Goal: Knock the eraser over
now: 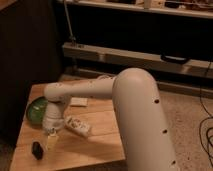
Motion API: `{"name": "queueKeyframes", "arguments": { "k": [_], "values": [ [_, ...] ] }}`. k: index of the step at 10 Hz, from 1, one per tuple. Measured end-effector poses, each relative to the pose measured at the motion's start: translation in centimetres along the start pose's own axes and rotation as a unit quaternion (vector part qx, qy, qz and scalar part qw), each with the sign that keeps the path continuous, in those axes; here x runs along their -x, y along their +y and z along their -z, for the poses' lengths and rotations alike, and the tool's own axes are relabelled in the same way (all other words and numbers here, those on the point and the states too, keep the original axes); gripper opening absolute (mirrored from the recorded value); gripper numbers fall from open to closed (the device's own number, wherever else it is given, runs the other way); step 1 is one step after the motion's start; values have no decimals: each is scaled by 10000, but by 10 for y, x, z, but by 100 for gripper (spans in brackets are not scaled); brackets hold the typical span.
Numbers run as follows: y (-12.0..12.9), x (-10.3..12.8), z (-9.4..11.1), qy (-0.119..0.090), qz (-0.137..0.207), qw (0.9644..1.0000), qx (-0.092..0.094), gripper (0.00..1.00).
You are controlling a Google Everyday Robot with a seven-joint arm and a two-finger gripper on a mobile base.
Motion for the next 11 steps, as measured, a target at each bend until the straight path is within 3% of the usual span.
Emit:
{"name": "queueKeyframes", "arguments": {
  "k": [4,5,8,11],
  "values": [
    [-33,13,-15,242,-54,9989,400,3],
    [-34,23,-16,271,-10,9987,430,3],
    [-27,12,-5,181,-15,9996,229,3],
    [-31,15,-5,177,67,9994,285,3]
  ]
}}
